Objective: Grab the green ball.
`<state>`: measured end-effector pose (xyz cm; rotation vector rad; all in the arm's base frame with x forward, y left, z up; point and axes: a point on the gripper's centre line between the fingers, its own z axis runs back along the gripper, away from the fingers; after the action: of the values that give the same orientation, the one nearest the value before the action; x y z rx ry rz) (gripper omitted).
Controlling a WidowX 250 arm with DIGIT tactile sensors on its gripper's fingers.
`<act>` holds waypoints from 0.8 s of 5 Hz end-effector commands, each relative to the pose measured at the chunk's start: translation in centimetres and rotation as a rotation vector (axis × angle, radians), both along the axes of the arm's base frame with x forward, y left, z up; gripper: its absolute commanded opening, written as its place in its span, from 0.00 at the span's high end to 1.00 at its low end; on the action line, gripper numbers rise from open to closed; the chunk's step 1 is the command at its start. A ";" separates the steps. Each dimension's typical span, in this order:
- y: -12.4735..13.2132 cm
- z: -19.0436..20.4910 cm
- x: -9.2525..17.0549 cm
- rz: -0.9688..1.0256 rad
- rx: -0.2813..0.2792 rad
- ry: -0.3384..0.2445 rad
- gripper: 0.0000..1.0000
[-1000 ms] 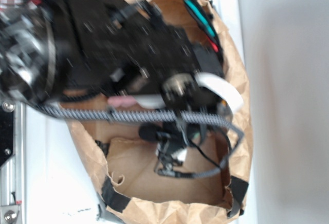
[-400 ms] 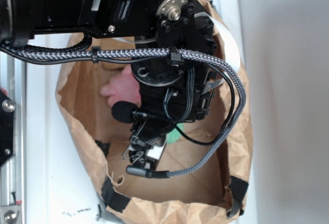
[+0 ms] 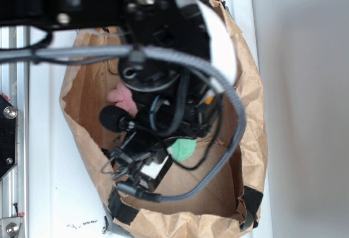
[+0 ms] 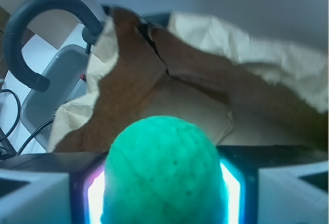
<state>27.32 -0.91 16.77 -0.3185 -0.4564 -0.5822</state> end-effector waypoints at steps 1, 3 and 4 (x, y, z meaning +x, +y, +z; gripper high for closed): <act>-0.7 1.5 -0.2 -0.049 0.038 -0.167 1.00; -1.3 0.4 0.7 -0.031 0.109 -0.218 1.00; -1.8 0.1 0.9 -0.062 0.139 -0.239 1.00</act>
<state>28.09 -1.96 15.33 -0.1626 -0.5828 -0.6877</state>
